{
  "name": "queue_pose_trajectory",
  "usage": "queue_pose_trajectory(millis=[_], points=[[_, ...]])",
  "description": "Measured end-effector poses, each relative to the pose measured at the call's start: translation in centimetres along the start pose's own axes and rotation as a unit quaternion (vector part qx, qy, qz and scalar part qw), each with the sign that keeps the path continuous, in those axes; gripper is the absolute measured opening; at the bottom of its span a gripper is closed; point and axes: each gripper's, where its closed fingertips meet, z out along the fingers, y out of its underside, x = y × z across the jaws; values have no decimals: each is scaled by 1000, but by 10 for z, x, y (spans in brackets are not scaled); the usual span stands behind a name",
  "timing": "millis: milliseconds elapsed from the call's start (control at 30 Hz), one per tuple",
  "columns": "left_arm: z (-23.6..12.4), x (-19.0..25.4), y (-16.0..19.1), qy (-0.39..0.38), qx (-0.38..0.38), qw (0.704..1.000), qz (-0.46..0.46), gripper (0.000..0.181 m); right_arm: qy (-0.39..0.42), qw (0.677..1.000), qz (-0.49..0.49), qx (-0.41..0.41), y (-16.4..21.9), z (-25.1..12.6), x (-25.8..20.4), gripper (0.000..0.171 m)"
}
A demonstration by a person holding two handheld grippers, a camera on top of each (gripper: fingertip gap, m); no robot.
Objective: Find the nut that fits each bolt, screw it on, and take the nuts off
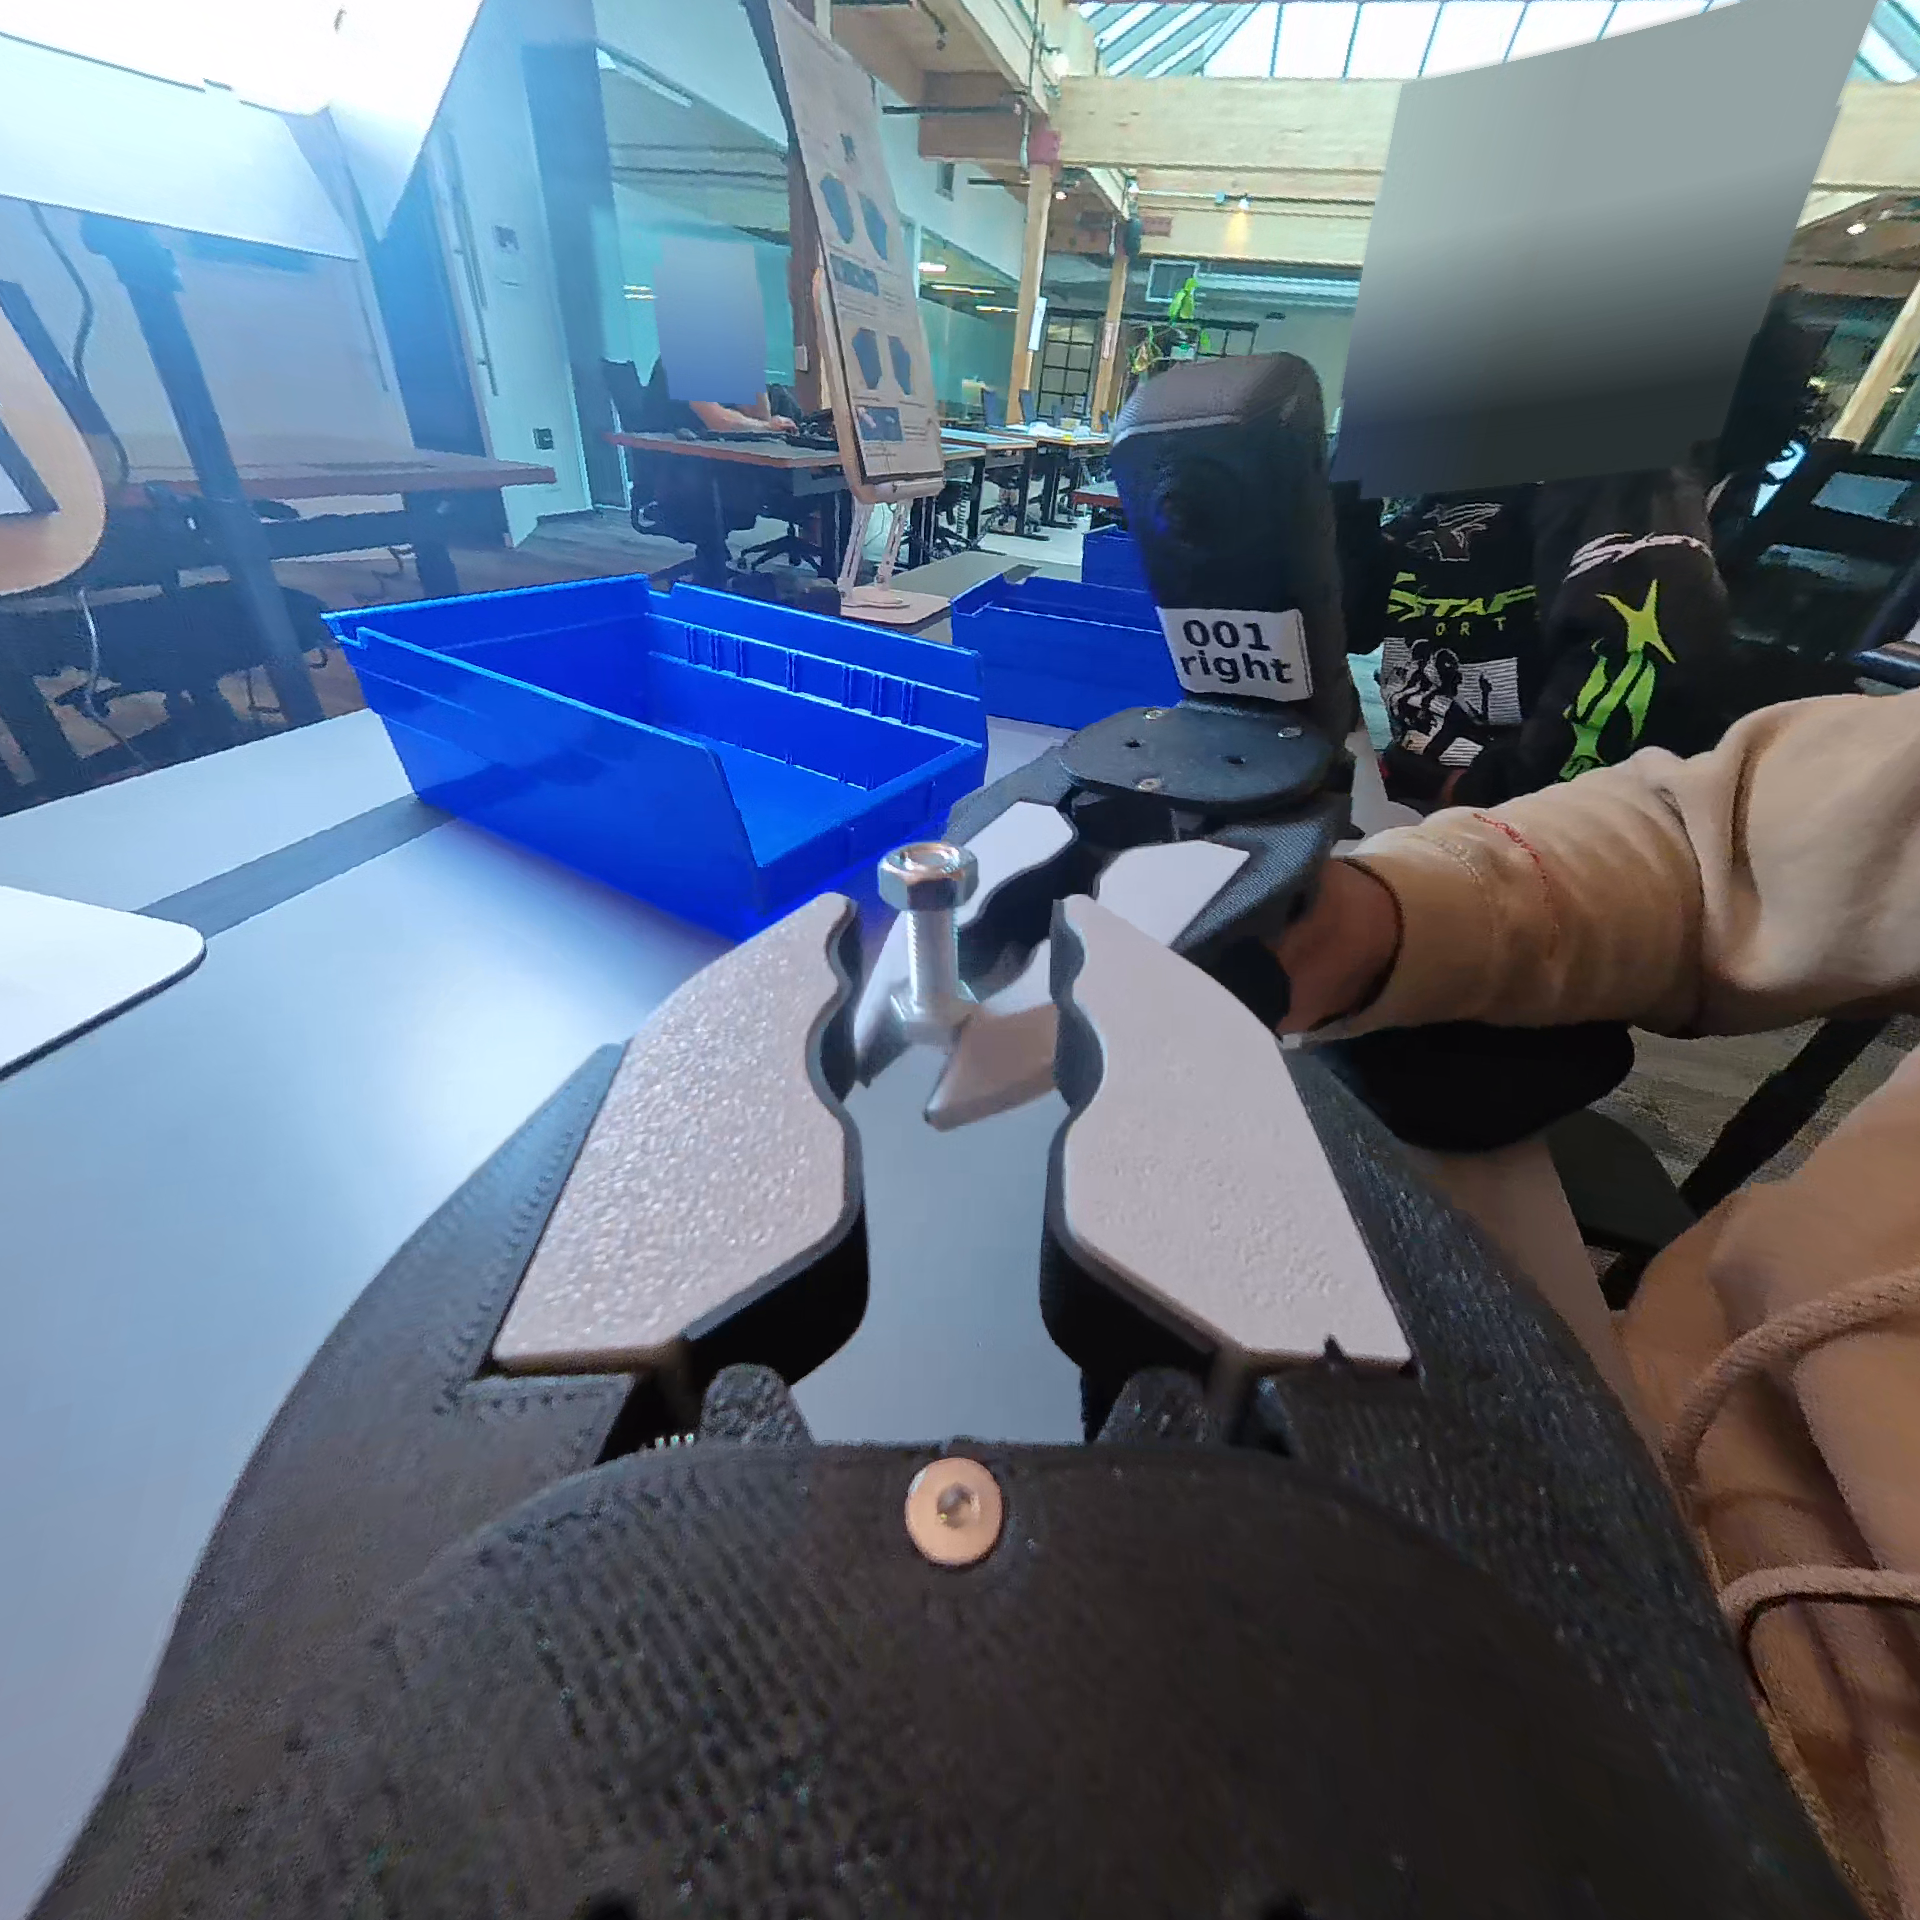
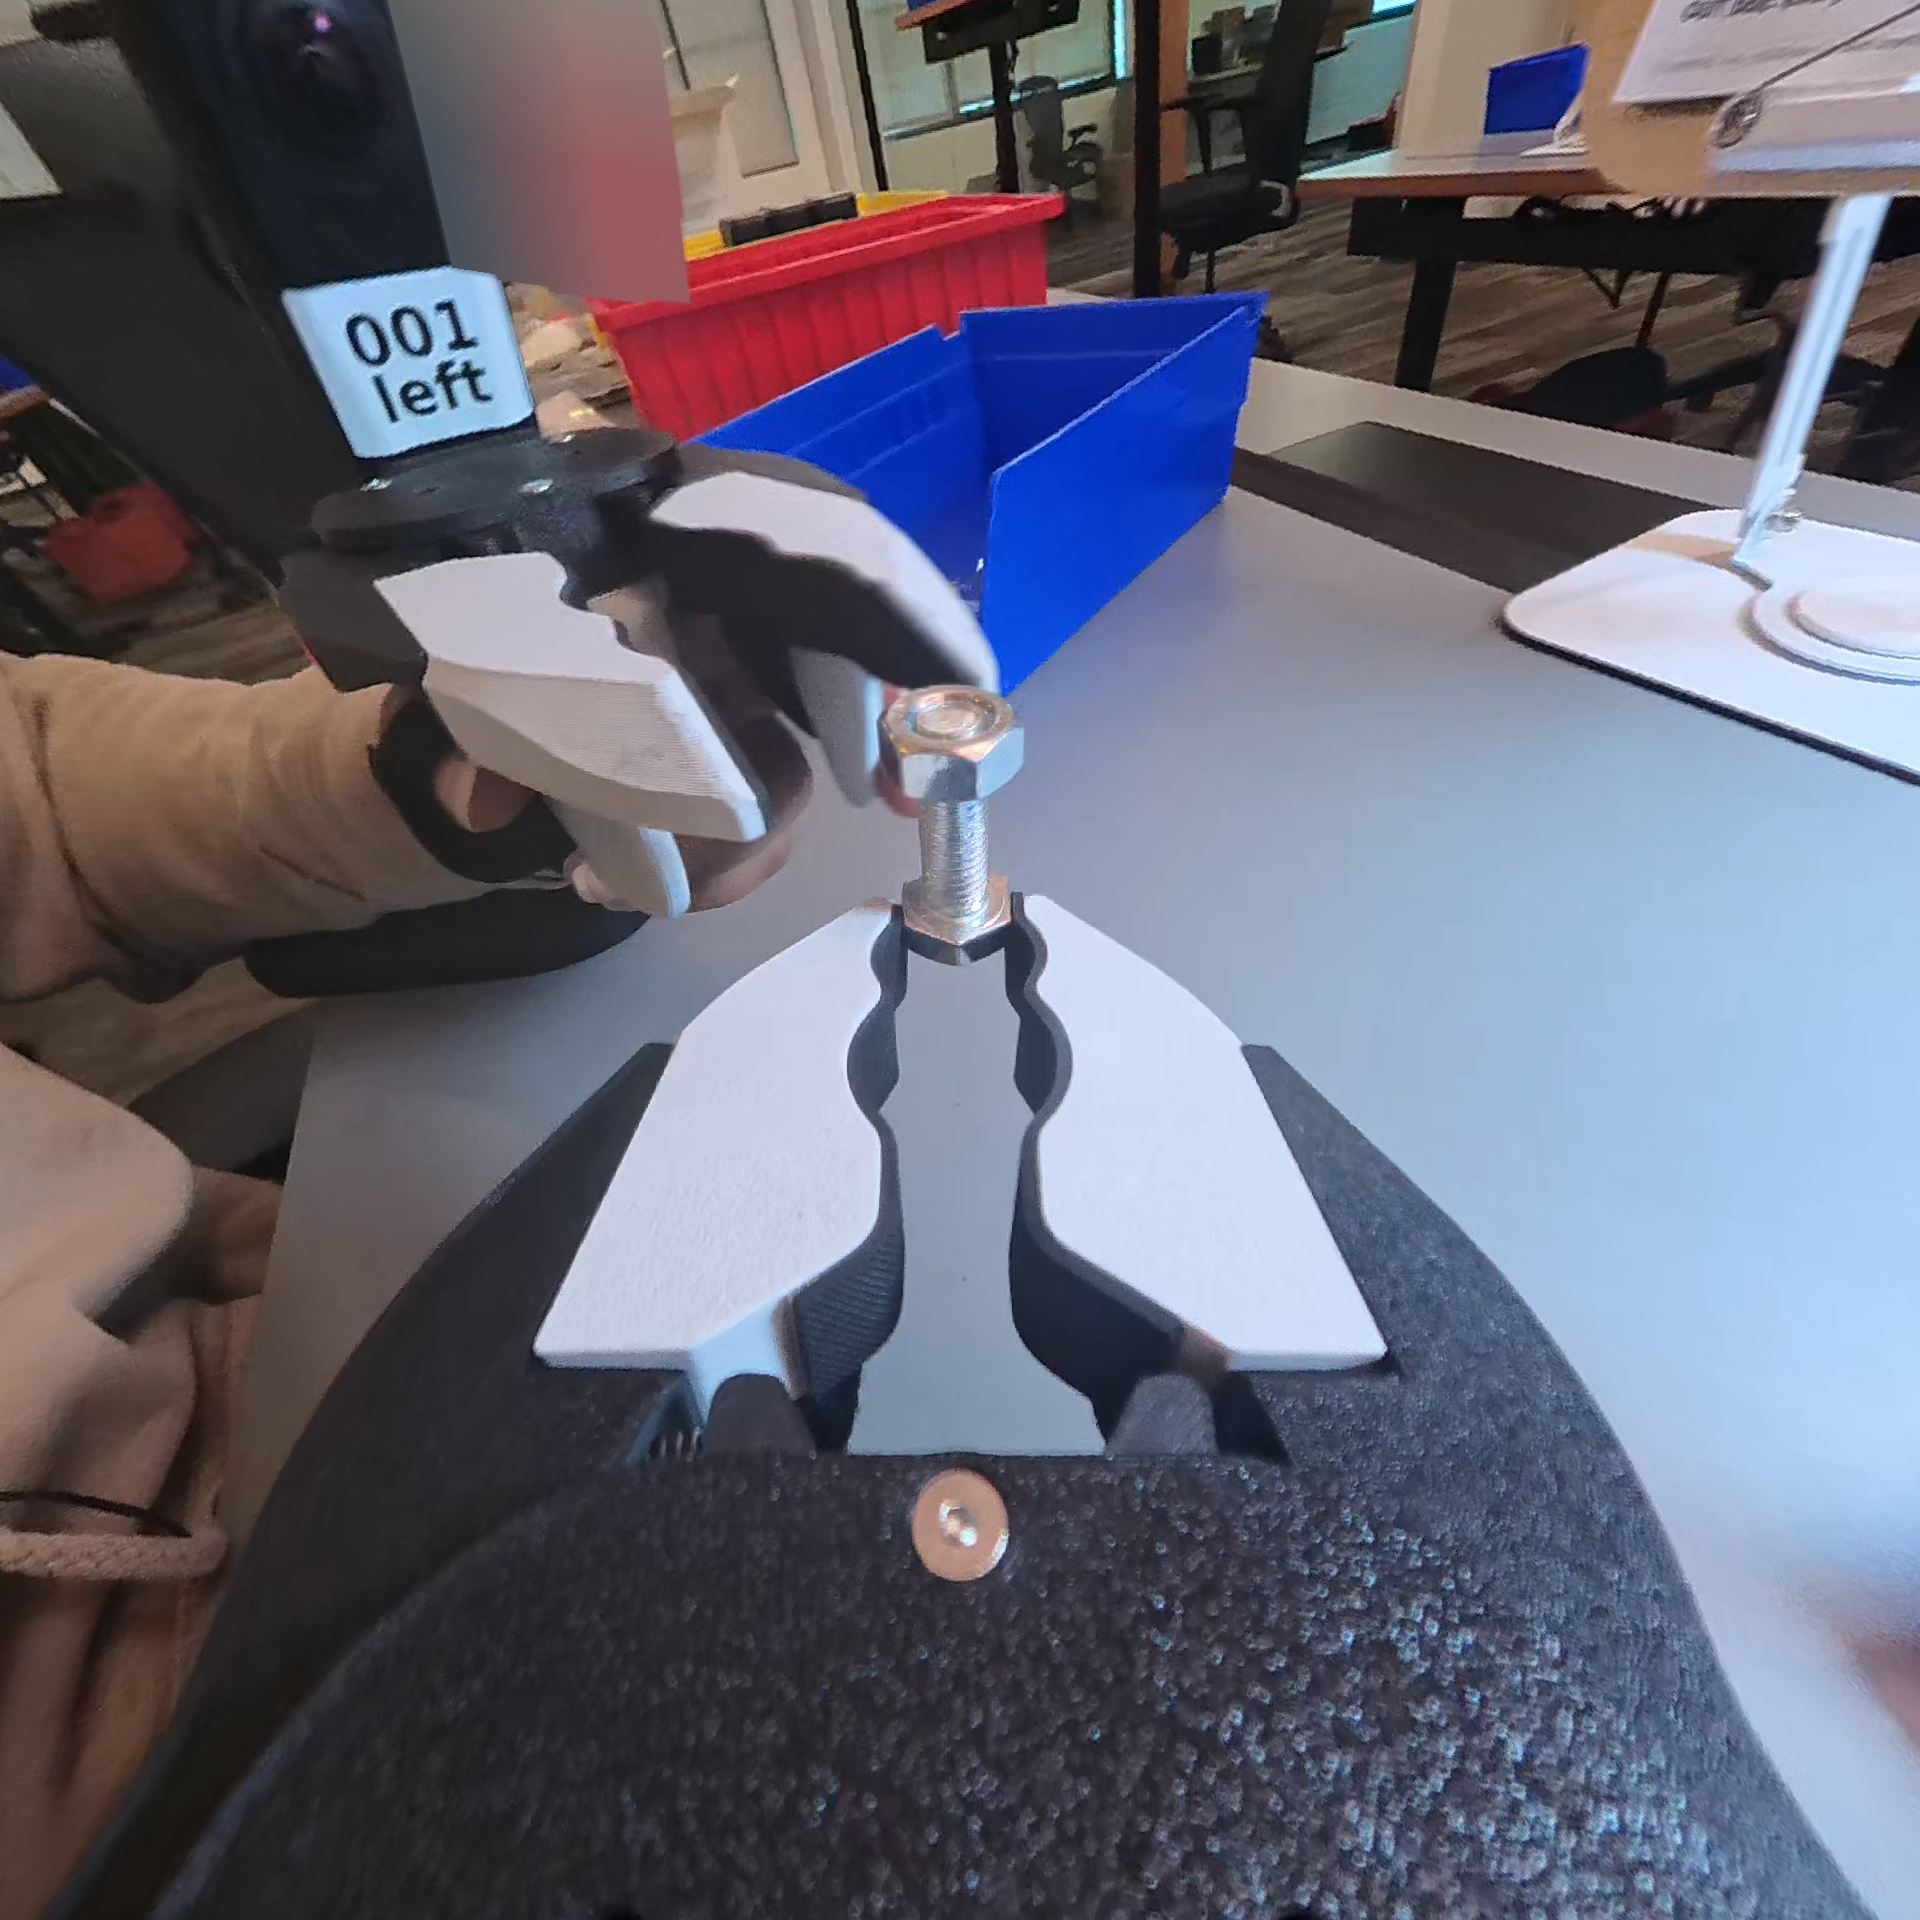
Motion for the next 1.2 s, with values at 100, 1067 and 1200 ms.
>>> queue_pose_trajectory(millis=[100, 1067, 1200], points=[[1, 5, 3, 12, -8, 1000, 8, 34, -7, 1000, -8, -10, 4, 4, -5, 18], [1, 8, 7, 18, -6, 1000, 7, 34, -8, 1000, -7, -13, 7, 4, -4, 18], [-2, 14, 2, 35, 4, 999, 11, 18, 11, 1000, 13, 0, 1, -3, 11, 18]])
